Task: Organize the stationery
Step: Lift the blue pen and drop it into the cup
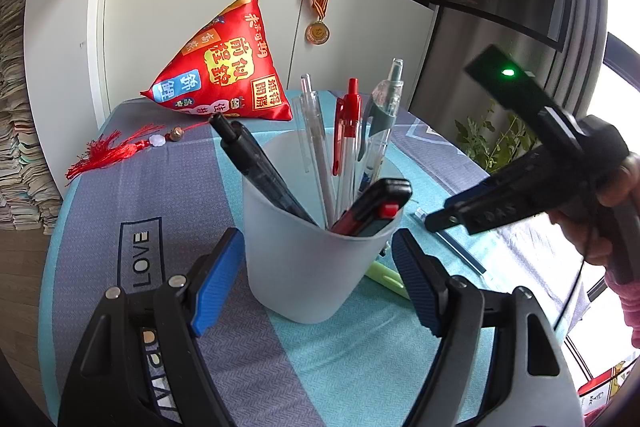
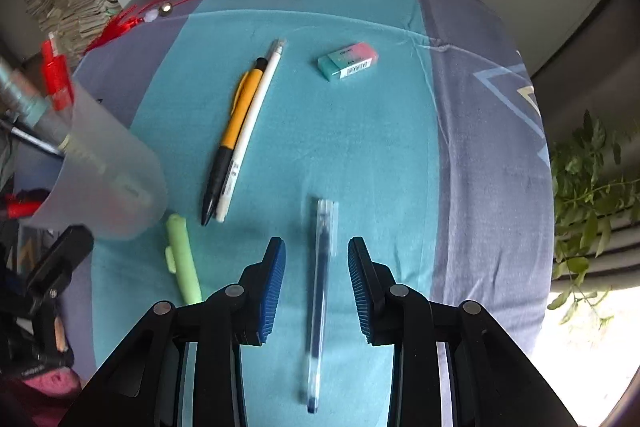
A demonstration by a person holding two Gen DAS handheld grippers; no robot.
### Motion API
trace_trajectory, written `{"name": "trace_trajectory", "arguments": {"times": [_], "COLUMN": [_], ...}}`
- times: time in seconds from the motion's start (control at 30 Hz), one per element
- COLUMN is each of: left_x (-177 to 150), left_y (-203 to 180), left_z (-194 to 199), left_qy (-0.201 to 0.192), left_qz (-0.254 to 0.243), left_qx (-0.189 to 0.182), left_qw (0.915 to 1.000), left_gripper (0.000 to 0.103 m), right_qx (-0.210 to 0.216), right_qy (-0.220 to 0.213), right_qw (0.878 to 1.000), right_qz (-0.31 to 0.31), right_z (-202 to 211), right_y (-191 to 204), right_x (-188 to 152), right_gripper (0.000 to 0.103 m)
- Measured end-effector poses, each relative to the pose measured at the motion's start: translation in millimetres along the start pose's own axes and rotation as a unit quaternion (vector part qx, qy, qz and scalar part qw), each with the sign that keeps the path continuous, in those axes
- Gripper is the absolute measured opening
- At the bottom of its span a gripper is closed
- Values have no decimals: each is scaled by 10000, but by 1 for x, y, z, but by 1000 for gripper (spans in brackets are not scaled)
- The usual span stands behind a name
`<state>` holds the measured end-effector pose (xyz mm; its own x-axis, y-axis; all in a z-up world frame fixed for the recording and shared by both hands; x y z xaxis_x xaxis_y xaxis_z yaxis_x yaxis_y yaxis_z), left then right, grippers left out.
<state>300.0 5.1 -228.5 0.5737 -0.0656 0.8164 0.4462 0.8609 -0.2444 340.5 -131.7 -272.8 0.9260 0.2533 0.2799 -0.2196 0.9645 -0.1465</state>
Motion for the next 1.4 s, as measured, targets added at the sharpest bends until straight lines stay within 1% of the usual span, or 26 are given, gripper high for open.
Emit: {"name": "trace_trajectory", "arguments": {"times": [0.07, 0.23, 0.3, 0.33, 0.37, 0.43, 0.53, 0.6, 0.7, 0.8, 0.87, 0.93, 1.03, 1.1, 1.2, 1.23, 1.33, 1.4], "left_x": [0, 0, 0, 0, 0, -1, -1, -1, -1, -1, -1, -1, -1, -1, -1, -1, -1, -1], "left_y": [0, -1, -2, -2, -2, -2, -2, -2, -2, -2, -2, -2, -2, -2, -2, -2, -2, -3], "left_z": [0, 1, 1, 1, 1, 1, 1, 1, 1, 1, 1, 1, 1, 1, 1, 1, 1, 1], "left_qy": [-1, -9, -14, -13, -12, -8, -7, -7, -6, -8, -5, -7, -8, -7, -8, -9, -10, -14], "left_qz": [-4, -42, -54, -56, -51, -46, -46, -46, -46, -46, -44, -46, -46, -47, -47, -48, -47, -51], "left_qx": [1, -1, -3, -4, -2, -1, -2, -3, -1, -4, -2, -3, -3, -2, -3, -4, -6, -5], "left_qw": [10000, 10000, 10000, 10000, 10000, 10000, 10000, 10000, 10000, 10000, 10000, 10000, 10000, 10000, 10000, 10000, 10000, 10000], "left_gripper": [76, 76, 76, 76, 76, 76, 76, 76, 76, 76, 76, 76, 76, 76, 76, 76, 76, 76], "right_qx": [7, 100, 143, 167, 207, 127, 135, 198, 253, 315, 434, 533, 754, 868, 1074, 1109, 1158, 1129], "right_qy": [105, 270, 235, 236, 228, 198, -61, -320, -749, -1268, -1658, -1996, -2651, -2947, -3294, -3358, -3463, -3450], "right_qw": [9999, 9995, 9995, 9995, 9994, 9996, 9995, 9988, 9961, 9906, 9845, 9777, 9601, 9500, 9360, 9333, 9292, 9300], "right_qz": [-57, -125, -135, -138, -158, -168, -273, -328, -394, -417, -372, -370, -477, -561, -619, -624, -569, -580], "right_z": [-11, -25, -26, -27, -27, -26, -11, 9, 46, 92, 122, 147, 194, 212, 229, 230, 219, 206], "right_y": [-1, -4, -3, -3, -3, -2, -3, -3, -3, 1, 10, 19, 29, 33, 46, 51, 69, 76], "right_x": [10, 16, 18, 18, 19, 21, 21, 20, 18, 16, 13, 18, 33, 45, 71, 78, 105, 113], "right_gripper": [32, 32, 32, 25, 13, 13, 13, 13, 13, 13, 13, 13, 13, 13, 13, 13, 13, 13]}}
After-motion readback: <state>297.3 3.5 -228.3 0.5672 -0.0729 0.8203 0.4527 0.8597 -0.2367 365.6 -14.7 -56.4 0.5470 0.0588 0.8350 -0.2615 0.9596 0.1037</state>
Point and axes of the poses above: each gripper's, at about its wrist camera, not at the fingertips, and z roughly against the way its jaws point, y to its left, x to its top, the point moved 10 cm from there along -z, roughly the way its jaws point, and after that the axes turned 6 degrees about -x, right-handed, at the moved point
